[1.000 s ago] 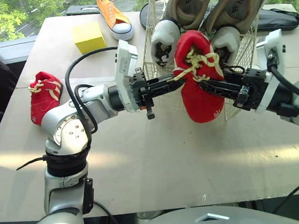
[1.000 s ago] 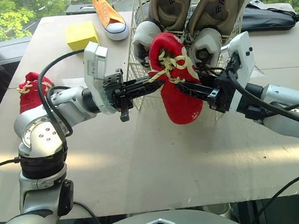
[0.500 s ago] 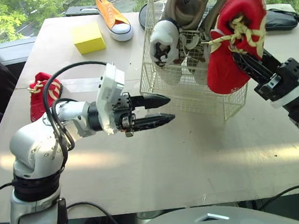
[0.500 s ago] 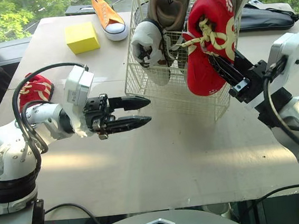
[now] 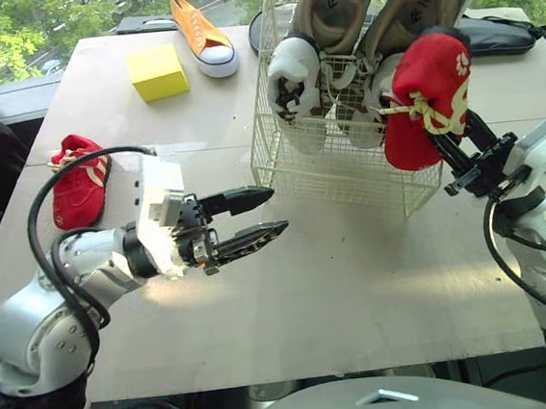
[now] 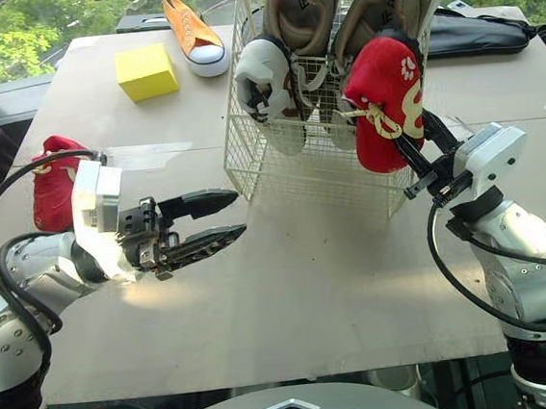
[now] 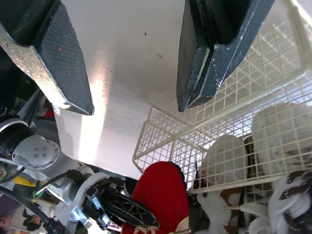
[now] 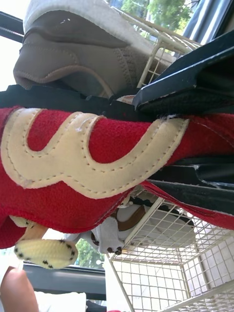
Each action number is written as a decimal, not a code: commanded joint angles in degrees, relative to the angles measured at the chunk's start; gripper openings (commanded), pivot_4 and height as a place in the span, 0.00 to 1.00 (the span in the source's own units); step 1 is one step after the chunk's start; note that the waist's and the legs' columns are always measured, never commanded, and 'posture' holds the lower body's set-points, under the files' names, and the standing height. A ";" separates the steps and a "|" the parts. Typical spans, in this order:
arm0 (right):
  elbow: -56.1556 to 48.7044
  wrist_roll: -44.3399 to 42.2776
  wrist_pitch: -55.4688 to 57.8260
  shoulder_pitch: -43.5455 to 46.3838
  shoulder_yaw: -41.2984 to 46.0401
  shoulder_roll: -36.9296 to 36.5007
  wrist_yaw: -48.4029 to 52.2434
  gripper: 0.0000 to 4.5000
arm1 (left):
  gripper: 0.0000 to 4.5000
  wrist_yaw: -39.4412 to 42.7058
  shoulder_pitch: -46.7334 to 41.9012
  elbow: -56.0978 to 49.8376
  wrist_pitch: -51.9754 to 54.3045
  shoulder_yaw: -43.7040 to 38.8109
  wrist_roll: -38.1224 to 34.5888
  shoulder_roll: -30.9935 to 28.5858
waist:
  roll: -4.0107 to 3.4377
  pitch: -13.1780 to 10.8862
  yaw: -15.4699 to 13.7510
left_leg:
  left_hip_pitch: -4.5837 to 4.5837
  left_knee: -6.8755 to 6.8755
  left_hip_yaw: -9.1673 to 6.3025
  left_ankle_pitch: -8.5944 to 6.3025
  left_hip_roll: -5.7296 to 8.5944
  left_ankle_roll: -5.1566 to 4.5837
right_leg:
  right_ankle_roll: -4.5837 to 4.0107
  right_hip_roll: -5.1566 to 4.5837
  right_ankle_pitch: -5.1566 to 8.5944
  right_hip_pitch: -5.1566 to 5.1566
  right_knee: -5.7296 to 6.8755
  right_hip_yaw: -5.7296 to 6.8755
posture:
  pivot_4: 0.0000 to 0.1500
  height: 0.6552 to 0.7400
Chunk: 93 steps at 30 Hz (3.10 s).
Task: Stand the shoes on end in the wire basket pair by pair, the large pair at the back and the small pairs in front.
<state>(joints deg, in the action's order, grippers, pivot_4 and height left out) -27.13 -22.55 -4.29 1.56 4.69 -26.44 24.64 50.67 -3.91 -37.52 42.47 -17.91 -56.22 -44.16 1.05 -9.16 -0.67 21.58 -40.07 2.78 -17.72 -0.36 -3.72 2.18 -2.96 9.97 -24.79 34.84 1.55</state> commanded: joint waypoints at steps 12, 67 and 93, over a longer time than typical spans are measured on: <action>26.37 9.12 -19.67 -0.58 -5.92 9.48 7.20 0.20 | 0.66 -4.73 1.26 -0.12 -4.05 -3.73 0.35 0.20 | 0.16 0.27 0.22 | -0.43 0.01 0.01 -0.02 -0.11 0.02 | -0.12 0.01 -0.07 0.22 0.11 -0.10 | 1.00 1.00; -22.05 -30.78 28.01 1.44 3.36 -19.79 20.70 0.99 | 0.66 11.61 -53.11 112.45 -15.82 16.88 51.02 -19.21 | 1.33 0.06 -1.60 | 0.34 0.70 -0.09 0.05 0.11 0.20 | -0.63 -0.79 0.02 -0.33 -0.29 2.06 | 1.00 1.00; -19.93 -27.34 27.99 0.08 2.08 -18.45 22.25 1.00 | 0.00 29.47 -14.39 51.06 32.23 -5.56 30.41 -12.05 | 0.91 0.02 0.24 | 0.28 -0.03 -0.41 -0.12 0.05 -0.06 | -0.58 -1.35 0.18 -0.03 0.06 1.99 | 1.00 1.00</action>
<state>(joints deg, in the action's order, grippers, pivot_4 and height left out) -46.57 -49.72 24.60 0.95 6.08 -45.09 46.15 85.82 -30.55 40.84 60.15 -15.13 -18.29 -61.65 1.96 -9.14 -0.43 21.88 -40.10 2.36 -17.85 -0.33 -3.78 1.60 -4.32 10.15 -24.83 34.90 3.55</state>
